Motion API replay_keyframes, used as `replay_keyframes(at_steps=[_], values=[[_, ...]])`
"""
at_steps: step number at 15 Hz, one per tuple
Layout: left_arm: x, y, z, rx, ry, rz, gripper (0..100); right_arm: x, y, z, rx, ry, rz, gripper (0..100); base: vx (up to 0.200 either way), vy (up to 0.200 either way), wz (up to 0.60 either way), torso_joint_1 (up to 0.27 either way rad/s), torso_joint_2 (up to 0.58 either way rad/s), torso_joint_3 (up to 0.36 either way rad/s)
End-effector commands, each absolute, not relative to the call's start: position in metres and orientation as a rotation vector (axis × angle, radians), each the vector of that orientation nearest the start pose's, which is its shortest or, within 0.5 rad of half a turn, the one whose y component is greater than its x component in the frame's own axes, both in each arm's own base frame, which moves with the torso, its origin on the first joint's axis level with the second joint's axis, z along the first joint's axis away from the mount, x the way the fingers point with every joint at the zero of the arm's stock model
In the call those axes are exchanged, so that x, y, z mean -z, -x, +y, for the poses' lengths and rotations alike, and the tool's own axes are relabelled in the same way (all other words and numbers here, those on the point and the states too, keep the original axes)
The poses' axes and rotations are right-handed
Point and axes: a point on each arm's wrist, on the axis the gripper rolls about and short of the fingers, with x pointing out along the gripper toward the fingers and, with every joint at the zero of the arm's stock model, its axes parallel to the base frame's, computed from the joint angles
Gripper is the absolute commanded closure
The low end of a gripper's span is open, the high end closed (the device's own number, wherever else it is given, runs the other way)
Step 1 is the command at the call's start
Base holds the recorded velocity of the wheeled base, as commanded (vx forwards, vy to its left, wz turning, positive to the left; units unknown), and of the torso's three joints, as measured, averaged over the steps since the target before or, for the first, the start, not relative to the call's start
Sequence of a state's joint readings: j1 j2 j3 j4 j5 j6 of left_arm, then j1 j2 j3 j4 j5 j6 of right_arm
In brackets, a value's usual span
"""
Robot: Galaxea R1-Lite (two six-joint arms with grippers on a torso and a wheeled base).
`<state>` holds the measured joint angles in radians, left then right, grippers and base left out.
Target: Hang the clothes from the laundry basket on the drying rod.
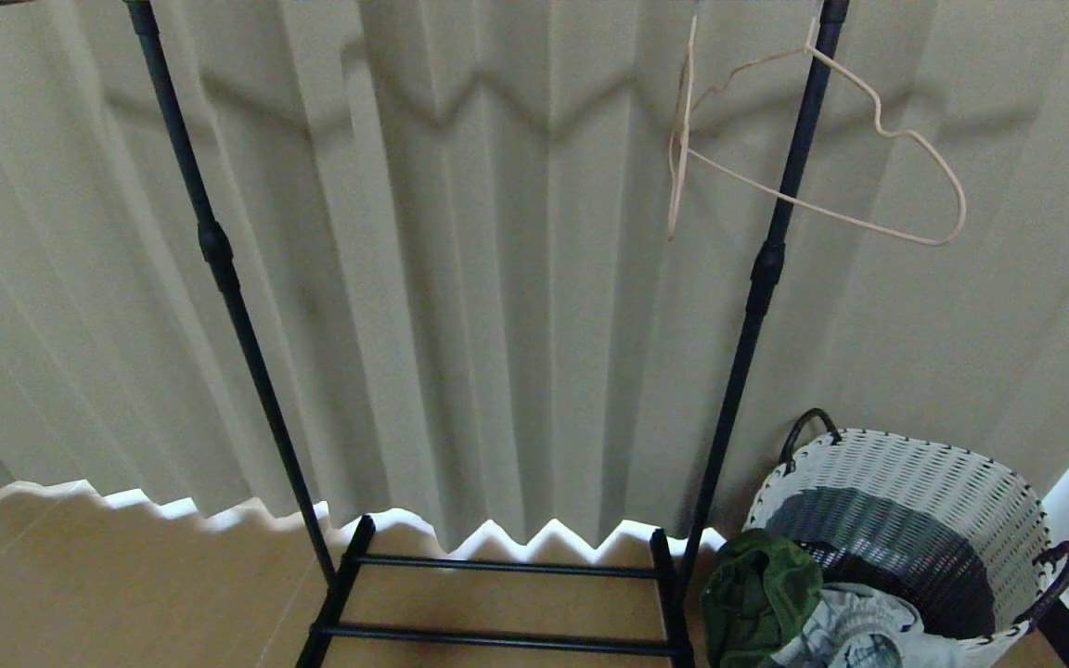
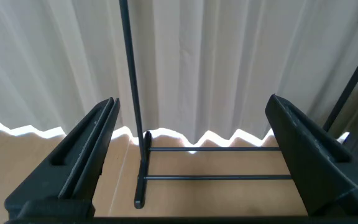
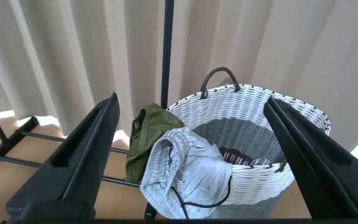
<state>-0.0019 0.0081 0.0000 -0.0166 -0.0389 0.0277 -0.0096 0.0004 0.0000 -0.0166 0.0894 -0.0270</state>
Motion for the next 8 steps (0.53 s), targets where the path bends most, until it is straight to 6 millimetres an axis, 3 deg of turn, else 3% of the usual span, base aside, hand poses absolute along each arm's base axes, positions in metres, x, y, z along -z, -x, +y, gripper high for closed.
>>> replay_keyframes(at_steps=[1,3,8], values=[[-0.0774,0.0222,-0.0008,0.04,-0.025,-0.01,0,-0.0771,0.0229,0.0022,-0.08,0.033,-0.017,0,0.2,0.0,0.0,0.002,0.0,0.002],[-0.0774,0.0222,-0.0008,0.04,-0.028,-0.01,0,-0.0772,0.0229,0.0022,-0.081,0.032,-0.018,0,0.2,0.0,0.0,-0.002,0.0,0.007],[-0.0771,0.0221,-0.001,0.046,-0.037,-0.005,0,-0.0764,0.0203,0.0021,-0.097,0.107,0.032,0,0.0,0.0,0.0,0.0,0.0,0.0]])
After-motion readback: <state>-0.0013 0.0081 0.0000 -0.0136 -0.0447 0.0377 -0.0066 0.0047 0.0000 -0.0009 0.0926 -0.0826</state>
